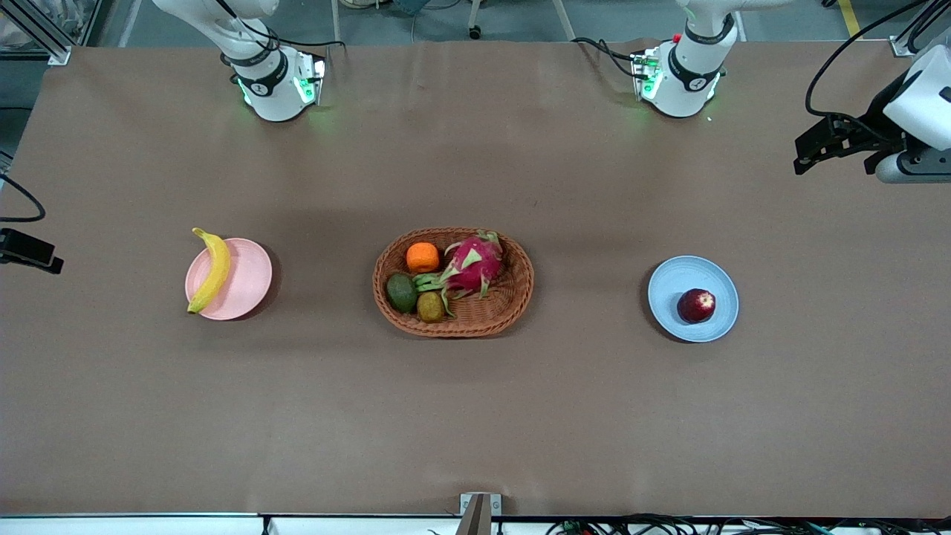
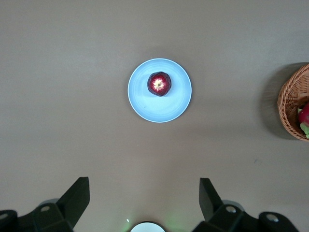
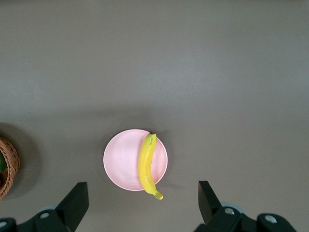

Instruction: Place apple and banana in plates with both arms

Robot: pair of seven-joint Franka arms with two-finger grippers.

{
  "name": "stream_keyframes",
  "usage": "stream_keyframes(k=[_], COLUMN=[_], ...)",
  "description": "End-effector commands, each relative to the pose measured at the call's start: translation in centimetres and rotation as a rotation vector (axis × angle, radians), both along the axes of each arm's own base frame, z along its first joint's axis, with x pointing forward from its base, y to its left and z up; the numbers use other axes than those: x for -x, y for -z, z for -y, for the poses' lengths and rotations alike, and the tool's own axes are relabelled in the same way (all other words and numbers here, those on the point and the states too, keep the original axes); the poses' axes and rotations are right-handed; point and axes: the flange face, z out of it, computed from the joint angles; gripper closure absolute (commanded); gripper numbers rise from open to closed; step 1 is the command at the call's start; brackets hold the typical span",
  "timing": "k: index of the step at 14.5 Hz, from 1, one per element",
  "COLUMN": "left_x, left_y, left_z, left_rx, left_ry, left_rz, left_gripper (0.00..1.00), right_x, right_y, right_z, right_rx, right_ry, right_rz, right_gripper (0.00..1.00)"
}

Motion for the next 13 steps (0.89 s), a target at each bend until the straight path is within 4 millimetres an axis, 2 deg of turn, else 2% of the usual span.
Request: stream_keyframes(k=[1,8,10,13], left_x=[0.1,-0.2,-0.2,-0.1], left_y=[-0.4,-0.5,-0.5,-0.5], left_z=[0.1,0.2,0.3,0.2], left_rx=[0.0,0.002,0.002,0.002], left_ry=[-0.009,-0.007,-0.006,-0.009], left_rz=[0.018,0.038,0.038,0.035], left_gripper=[0.0,0.0,0.0,0.0], right_x=[3.2,5.3,6.3,8.9], right_y=[-0.4,-1.3,-1.7,-1.0], right_z=[0.3,-0.2,-0.5,-0.5], right_rx=[-0.015,-0.037,-0.034,-0.03], right_ry=[0.02,0.066,0.067,0.066], right_rz=[0.049,0.018,0.024,0.05], right_gripper=[0.0,0.0,0.0,0.0])
